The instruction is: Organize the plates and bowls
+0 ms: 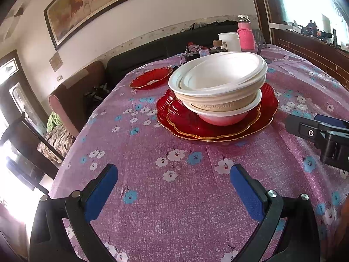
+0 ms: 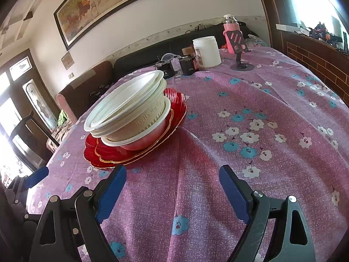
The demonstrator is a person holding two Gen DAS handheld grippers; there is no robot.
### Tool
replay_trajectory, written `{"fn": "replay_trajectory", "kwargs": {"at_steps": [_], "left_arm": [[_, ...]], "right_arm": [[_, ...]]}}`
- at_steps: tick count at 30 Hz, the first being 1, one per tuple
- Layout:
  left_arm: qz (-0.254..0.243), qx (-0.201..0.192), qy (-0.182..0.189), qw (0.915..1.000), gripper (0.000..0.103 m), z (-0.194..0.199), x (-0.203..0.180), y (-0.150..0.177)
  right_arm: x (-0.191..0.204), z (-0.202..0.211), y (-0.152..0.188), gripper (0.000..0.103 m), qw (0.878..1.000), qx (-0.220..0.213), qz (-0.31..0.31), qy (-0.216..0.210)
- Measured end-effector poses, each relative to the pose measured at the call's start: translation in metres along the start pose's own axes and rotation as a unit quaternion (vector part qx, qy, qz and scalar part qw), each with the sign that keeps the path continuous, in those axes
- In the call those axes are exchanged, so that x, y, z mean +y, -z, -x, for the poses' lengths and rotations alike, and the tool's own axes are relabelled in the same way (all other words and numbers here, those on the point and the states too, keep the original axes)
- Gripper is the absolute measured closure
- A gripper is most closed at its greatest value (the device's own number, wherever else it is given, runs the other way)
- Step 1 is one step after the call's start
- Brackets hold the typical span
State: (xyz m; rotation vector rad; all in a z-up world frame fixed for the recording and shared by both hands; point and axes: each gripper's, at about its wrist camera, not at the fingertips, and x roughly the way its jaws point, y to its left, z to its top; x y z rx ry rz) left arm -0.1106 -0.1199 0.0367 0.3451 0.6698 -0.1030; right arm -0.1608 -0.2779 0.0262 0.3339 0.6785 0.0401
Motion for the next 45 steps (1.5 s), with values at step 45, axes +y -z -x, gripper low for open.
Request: {"fn": "replay_trajectory", "kwargs": {"at_steps": [45], "left_arm": [[0.021, 0.044, 0.021, 0.9986, 0.000, -0.013, 0.007, -0.001]], "right_arm": [[0.000, 0.000, 0.001, 0.011, 1.000, 0.000, -0.002, -0.001]]}}
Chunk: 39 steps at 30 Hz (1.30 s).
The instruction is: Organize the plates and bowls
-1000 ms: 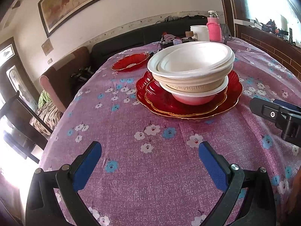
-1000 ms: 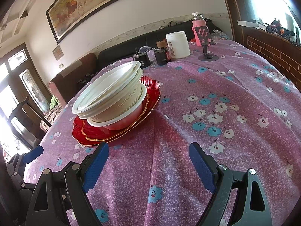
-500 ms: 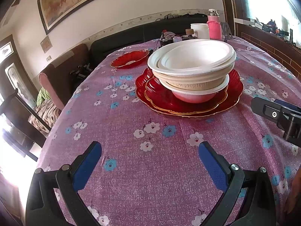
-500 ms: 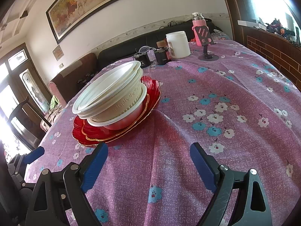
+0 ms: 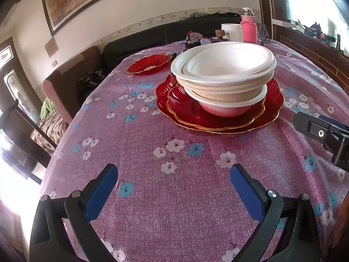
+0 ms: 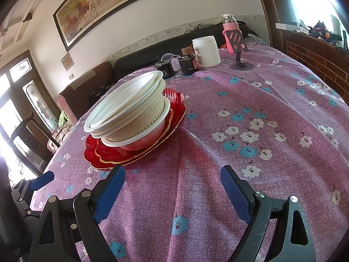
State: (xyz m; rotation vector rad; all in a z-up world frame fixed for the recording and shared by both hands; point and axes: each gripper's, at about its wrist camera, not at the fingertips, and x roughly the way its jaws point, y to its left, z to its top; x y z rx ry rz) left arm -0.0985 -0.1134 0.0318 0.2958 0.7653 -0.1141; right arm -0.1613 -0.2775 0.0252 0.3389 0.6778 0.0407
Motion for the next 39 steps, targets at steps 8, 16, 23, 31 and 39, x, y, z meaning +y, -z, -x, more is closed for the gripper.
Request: {"fn": "replay_trajectory", "kwargs": {"at_steps": [8, 16, 23, 31, 39], "left_arm": [[0.000, 0.002, 0.002, 1.0000, 0.000, 0.0004, 0.0001, 0.0004], [0.001, 0.004, 0.004, 1.0000, 0.000, 0.0003, 0.0005, 0.0005], [0.000, 0.006, 0.006, 1.0000, 0.000, -0.0003, 0.0001, 0.0009], [0.002, 0.010, 0.009, 0.9999, 0.000, -0.0018, 0.0008, 0.0002], [0.001, 0.014, 0.010, 0.9999, 0.000, -0.0028, 0.0006, -0.0011]], "right_arm": [[-0.0003, 0.0002, 0.0000, 0.011, 1.000, 0.000, 0.000, 0.000], [0.0000, -0.0005, -0.0001, 0.011, 1.000, 0.003, -0.001, -0.001], [0.0001, -0.0012, 0.0001, 0.011, 1.000, 0.004, -0.001, -0.001], [-0.0002, -0.0009, 0.0000, 0.011, 1.000, 0.003, -0.001, -0.001], [-0.0001, -0.0006, 0.0002, 0.011, 1.000, 0.004, -0.001, -0.001]]}}
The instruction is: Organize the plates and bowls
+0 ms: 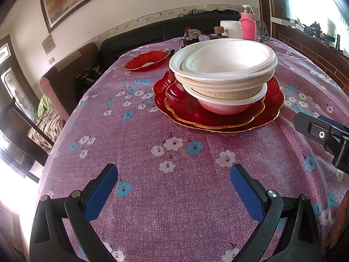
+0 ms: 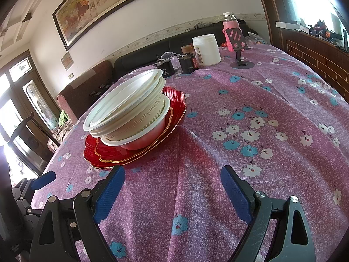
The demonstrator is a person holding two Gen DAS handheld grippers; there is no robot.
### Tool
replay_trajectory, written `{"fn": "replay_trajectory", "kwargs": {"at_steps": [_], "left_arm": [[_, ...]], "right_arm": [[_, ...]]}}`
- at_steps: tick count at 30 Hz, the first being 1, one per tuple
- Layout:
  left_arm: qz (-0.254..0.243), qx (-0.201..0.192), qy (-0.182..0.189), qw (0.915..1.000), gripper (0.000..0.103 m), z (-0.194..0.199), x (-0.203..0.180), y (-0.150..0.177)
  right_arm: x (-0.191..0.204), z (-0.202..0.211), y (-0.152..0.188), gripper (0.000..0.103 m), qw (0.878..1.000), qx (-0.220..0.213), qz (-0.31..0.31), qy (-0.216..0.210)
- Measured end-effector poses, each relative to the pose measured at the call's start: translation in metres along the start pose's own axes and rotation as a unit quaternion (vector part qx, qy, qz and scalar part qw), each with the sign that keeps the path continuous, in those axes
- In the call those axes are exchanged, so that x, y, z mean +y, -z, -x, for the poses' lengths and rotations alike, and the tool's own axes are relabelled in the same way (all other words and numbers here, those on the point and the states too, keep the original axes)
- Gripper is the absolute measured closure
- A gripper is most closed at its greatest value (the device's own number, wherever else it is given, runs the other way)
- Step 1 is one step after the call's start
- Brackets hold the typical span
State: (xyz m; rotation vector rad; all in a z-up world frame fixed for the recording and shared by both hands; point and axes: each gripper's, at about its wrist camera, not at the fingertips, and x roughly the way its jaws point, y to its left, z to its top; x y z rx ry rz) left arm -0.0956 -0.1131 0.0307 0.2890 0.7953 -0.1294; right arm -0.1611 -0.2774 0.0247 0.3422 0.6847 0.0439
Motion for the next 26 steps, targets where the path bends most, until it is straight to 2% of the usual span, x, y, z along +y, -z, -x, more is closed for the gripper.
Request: {"fn": "replay_trajectory", "kwargs": {"at_steps": [18, 22, 26], "left_arm": [[0.005, 0.009, 0.009, 0.9999, 0.000, -0.0029, 0.0026, -0.0034], [0.017, 0.008, 0.040, 0.9990, 0.000, -0.0013, 0.0077, -0.0049], [0.021, 0.008, 0.038, 0.9990, 0.000, -0.0020, 0.0100, -0.0046]], "right_arm": [[0.0003, 0.0004, 0.0001, 0.011, 1.000, 0.005, -0.002, -0.001], [0.0002, 0.0001, -0.0004, 0.011, 1.000, 0.005, -0.002, -0.001], [0.0006, 0.0005, -0.0004, 0.011, 1.000, 0.006, -0.002, -0.001]]}}
